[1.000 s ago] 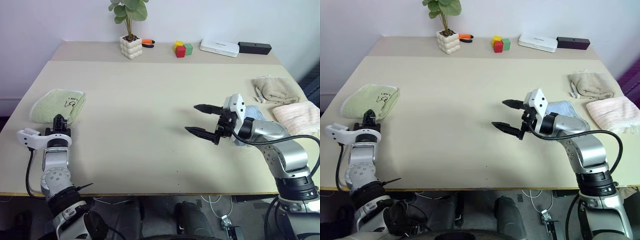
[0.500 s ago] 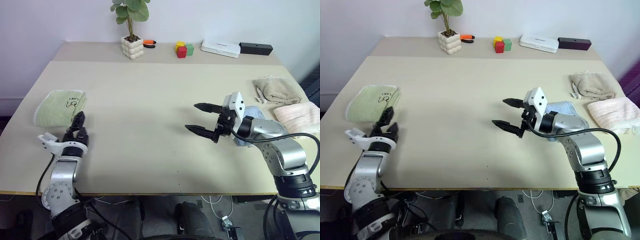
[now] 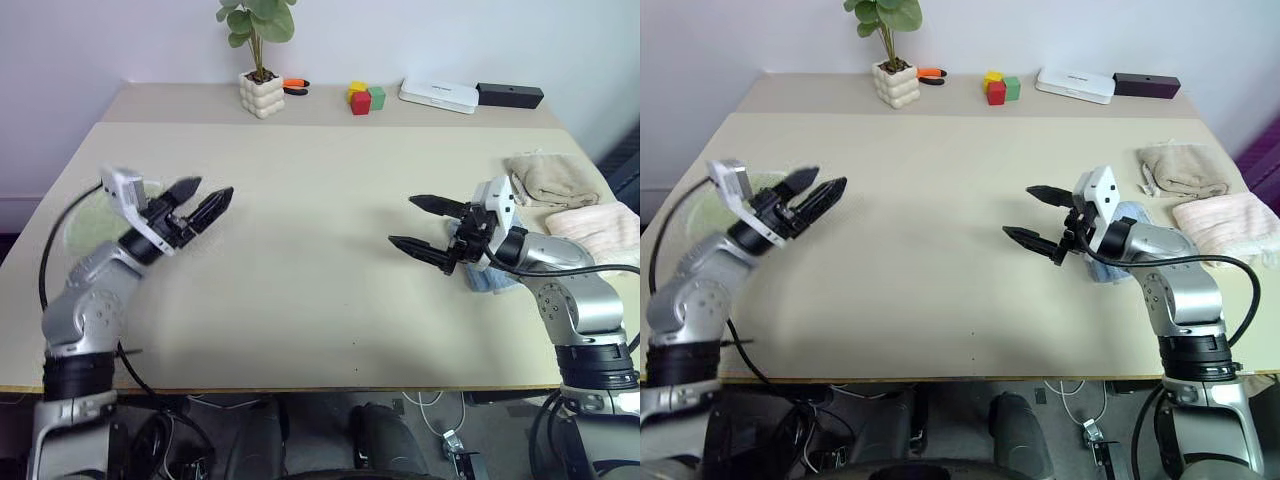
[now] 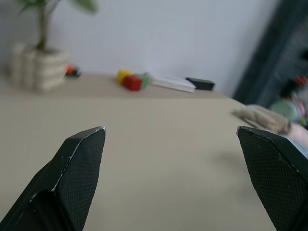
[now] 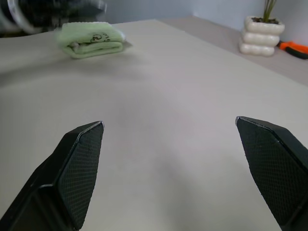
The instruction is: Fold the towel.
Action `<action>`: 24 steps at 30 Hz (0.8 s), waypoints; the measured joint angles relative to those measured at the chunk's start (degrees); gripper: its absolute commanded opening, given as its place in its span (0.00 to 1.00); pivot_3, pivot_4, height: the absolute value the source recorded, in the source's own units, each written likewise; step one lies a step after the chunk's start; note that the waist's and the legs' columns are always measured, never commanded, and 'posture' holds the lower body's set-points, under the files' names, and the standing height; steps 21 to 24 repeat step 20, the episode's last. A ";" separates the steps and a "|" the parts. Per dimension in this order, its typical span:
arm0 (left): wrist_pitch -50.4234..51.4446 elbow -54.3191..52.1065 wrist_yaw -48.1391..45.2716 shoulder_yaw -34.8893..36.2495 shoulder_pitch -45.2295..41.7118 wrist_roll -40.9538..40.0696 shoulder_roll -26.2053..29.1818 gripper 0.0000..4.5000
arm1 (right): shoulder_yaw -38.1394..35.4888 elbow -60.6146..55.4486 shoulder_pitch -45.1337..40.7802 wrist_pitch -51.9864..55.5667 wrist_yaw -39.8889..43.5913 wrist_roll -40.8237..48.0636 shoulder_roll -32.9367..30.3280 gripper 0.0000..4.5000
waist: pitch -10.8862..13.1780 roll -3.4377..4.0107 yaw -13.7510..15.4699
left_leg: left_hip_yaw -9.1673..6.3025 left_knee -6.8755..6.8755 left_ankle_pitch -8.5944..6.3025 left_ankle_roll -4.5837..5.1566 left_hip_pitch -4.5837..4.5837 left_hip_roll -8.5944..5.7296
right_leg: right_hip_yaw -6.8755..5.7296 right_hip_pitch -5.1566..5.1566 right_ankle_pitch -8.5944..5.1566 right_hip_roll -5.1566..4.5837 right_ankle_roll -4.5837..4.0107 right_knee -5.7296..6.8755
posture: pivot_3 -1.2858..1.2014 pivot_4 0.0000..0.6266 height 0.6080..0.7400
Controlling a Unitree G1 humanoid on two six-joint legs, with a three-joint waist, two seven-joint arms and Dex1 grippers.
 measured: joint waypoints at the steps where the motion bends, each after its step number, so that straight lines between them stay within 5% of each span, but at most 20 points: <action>1: -1.69 1.42 -1.93 -1.15 -0.80 1.88 0.26 0.99 | 0.02 0.79 -0.05 -0.31 0.01 -0.26 0.06 1.00 | -0.01 0.01 -0.03 | 0.01 0.00 0.00 0.01 0.01 0.00 | 0.00 0.00 0.00 -0.01 0.00 0.01 | 0.52 0.24 0.96; 12: -6.15 11.20 -11.69 -2.99 -5.30 6.98 -1.60 0.99 | -0.27 0.98 -0.70 -0.50 -1.33 -0.36 -0.82 1.00 | 0.02 0.02 -0.24 | -0.02 0.00 0.00 0.01 -0.01 0.07 | -0.01 -0.10 0.11 0.10 0.23 0.17 | 0.52 0.24 0.96; 24: -7.54 14.02 -11.88 -3.20 -6.20 8.92 -5.00 0.99 | -2.06 -2.12 1.23 2.07 -1.59 0.28 -2.96 1.00 | 0.02 0.01 -0.02 | -0.03 0.03 0.00 0.02 -0.01 0.07 | -0.01 -0.09 0.12 0.10 0.24 0.19 | 0.52 0.24 0.96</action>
